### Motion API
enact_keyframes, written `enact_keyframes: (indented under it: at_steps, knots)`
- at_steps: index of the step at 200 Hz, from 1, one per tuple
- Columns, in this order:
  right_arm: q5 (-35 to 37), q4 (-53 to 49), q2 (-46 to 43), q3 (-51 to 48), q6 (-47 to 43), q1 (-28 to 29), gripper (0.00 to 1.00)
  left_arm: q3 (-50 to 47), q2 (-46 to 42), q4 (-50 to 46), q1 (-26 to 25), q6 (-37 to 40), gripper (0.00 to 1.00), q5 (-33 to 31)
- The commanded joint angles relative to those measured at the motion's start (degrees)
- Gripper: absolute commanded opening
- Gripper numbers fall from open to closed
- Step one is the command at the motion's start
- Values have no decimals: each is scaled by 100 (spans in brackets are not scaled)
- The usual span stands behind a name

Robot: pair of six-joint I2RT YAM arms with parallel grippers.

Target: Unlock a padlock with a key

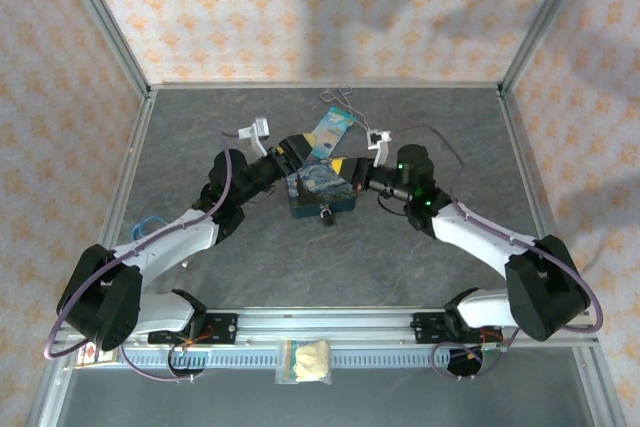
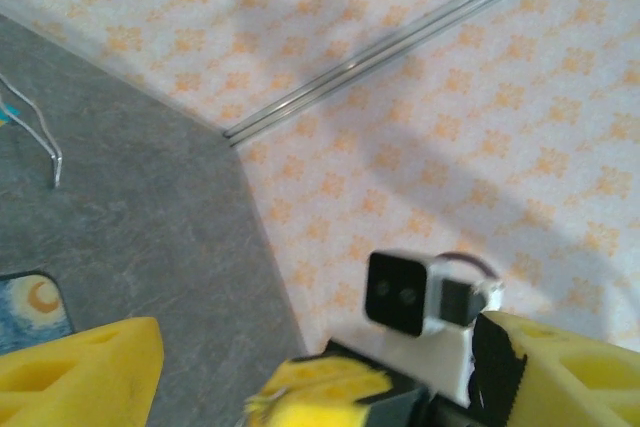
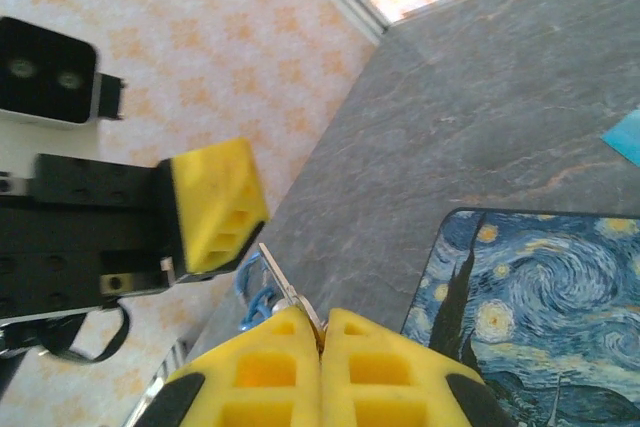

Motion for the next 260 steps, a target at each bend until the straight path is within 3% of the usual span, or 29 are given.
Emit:
enact_keyframes:
  at_steps: [1,46,90,168,225,260]
  knots:
    - [1058,495,-135,70,-240,153,0,82,80,288,-105,-407,80,-437]
    - [1415,747,-313,-35,-990,230,0,403,135,-567,-337,-605,79,-938]
    - [1551,626,-377,5,-1840,295,0,477,220,-510,-445,-997,76,-994]
    - [3288,1185,-424,-268,-4501,1085,0,708,648,-214,-576,-1650,62,-798]
    - [4177,1552,-128,-365,-5702,1540,0,755,788,-96,-584,-1892,56,-715]
    - [4398,1726,138,-377,-6217,1741,0,738,811,-10,-585,-1989,37,-645]
